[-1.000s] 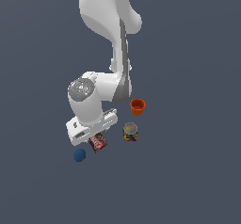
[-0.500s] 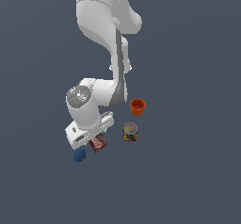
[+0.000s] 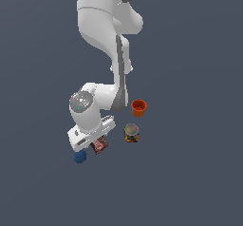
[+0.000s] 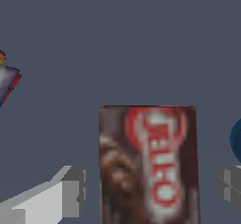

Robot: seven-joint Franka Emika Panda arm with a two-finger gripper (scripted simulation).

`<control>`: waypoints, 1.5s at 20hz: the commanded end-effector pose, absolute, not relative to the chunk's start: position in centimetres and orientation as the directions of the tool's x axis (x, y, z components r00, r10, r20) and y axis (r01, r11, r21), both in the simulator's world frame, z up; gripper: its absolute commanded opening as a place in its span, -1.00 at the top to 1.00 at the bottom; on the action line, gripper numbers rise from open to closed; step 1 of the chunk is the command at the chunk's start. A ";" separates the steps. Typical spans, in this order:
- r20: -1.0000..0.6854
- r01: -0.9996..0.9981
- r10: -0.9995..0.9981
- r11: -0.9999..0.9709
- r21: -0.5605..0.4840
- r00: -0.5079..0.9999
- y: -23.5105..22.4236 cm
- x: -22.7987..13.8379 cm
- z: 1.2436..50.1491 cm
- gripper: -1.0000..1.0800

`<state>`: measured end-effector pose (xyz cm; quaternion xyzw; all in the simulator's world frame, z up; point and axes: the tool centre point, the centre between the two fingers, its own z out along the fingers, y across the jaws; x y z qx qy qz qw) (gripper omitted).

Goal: Pick up a designated object from a clutter of objects.

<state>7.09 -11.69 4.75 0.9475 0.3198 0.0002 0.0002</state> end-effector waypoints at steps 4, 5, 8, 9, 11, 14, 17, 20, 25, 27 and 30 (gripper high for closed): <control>0.000 0.608 0.608 -0.794 0.000 0.794 -11.7 7.0 2.2 -0.92; 0.000 0.608 0.608 -0.794 0.000 0.794 -11.7 7.0 2.0 -0.92; 0.000 0.608 0.608 -0.794 0.000 0.794 -11.7 7.1 1.6 -0.92; 0.000 0.608 0.608 -0.794 0.000 0.794 -11.7 7.1 1.6 -0.92; 0.000 0.608 0.608 -0.794 0.000 0.794 -11.7 7.1 1.6 1.00; 0.000 0.608 0.608 -0.794 0.000 0.794 -11.7 7.1 1.6 1.00; 0.000 0.608 0.608 -0.794 0.000 0.794 -11.7 7.1 1.6 1.00; 0.000 0.607 0.607 -0.795 0.001 0.795 -11.8 7.1 1.6 1.00; 0.000 0.607 0.607 -0.795 0.001 0.795 -11.7 7.2 2.5 1.00; 0.000 0.607 0.607 -0.795 0.001 0.795 -11.7 7.4 3.3 1.00; 0.000 0.607 0.607 -0.795 0.001 0.795 -11.5 7.6 5.0 1.00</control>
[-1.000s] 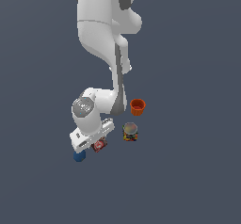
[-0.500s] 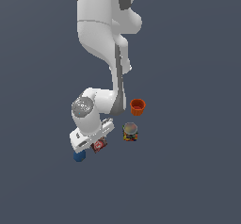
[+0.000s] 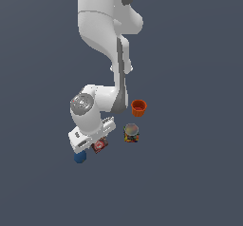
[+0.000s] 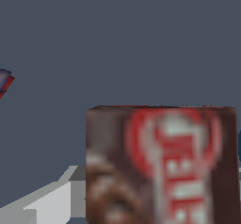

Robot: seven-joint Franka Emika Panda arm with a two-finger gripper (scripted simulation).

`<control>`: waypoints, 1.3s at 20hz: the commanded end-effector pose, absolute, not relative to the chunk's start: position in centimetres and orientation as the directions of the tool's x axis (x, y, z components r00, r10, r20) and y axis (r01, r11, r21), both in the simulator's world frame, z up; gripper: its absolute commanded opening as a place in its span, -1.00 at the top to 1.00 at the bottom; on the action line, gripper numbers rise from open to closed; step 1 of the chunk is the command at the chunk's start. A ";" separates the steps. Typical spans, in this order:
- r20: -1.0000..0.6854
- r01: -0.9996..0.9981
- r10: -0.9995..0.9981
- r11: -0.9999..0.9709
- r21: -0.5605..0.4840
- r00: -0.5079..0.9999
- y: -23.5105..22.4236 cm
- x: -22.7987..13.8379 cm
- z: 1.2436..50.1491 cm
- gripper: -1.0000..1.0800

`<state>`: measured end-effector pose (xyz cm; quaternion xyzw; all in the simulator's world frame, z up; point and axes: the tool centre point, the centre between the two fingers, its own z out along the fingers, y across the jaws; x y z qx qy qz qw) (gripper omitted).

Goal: Pick up a designated object from a clutter of objects.

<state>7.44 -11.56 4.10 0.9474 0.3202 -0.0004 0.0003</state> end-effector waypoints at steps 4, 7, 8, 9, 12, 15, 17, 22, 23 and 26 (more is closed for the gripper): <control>0.000 0.607 0.607 -0.794 0.001 0.794 -11.1 8.1 8.2 1.00; 0.000 0.608 0.608 -0.794 0.001 0.794 -10.7 8.5 11.2 1.00; 0.000 0.608 0.608 -0.794 0.001 0.794 -10.6 8.7 12.3 1.00; 0.000 0.608 0.608 -0.794 0.001 0.794 -10.4 8.9 13.4 1.00; 0.000 0.608 0.608 -0.794 0.000 0.794 -10.0 9.4 16.9 1.00; 0.000 0.608 0.608 -0.794 0.000 0.794 -9.6 10.0 20.4 1.00; 0.000 0.608 0.608 -0.794 0.000 0.794 -9.4 10.4 22.6 1.00; 0.001 0.609 0.609 -0.793 0.000 0.793 -8.8 11.4 27.9 1.00; 0.001 0.609 0.609 -0.793 0.000 0.793 -8.7 11.6 28.8 1.00; 0.001 0.609 0.609 -0.793 0.000 0.793 -8.5 12.1 31.2 1.00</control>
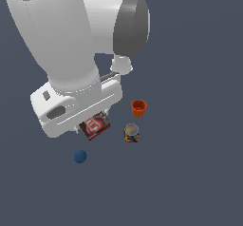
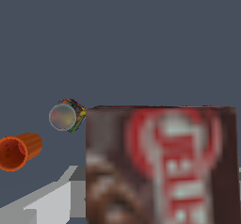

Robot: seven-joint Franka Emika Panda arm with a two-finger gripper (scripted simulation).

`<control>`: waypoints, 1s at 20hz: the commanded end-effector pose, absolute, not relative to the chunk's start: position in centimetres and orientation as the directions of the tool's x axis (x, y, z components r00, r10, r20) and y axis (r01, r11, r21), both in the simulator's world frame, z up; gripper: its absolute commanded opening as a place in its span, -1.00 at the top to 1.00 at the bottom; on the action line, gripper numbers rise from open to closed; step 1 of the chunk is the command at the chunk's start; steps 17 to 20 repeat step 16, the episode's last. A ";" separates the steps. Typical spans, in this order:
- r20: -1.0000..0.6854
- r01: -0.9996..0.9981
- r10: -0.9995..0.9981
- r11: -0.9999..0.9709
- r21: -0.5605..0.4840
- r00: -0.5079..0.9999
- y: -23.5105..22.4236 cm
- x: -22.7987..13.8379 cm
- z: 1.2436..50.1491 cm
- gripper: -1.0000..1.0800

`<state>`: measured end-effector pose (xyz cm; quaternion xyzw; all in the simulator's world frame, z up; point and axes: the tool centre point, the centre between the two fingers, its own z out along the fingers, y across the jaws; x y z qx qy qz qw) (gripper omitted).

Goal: Pick up a designated object from a clutter of objects.

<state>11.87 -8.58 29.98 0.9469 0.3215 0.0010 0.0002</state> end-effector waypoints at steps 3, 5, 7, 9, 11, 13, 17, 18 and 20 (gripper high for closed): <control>0.000 0.608 0.608 -0.794 0.000 0.794 -8.3 12.5 33.0 1.00; 0.000 0.608 0.608 -0.794 0.000 0.794 -8.2 12.7 34.0 1.00; 0.000 0.608 0.608 -0.794 0.000 0.794 -8.1 12.9 34.7 1.00; 0.000 0.608 0.608 -0.794 0.000 0.794 -8.1 13.1 35.3 1.00; 0.000 0.608 0.608 -0.794 0.000 0.794 -8.0 13.2 35.6 1.00; 0.000 0.608 0.608 -0.794 0.000 0.794 -8.0 13.3 35.9 1.00; 0.000 0.608 0.608 -0.794 0.000 0.794 -8.0 13.3 35.9 1.00; 0.000 0.608 0.608 -0.794 0.000 0.794 -8.0 13.3 35.9 1.00; 0.000 0.608 0.608 -0.794 0.000 0.794 -8.0 13.3 35.9 1.00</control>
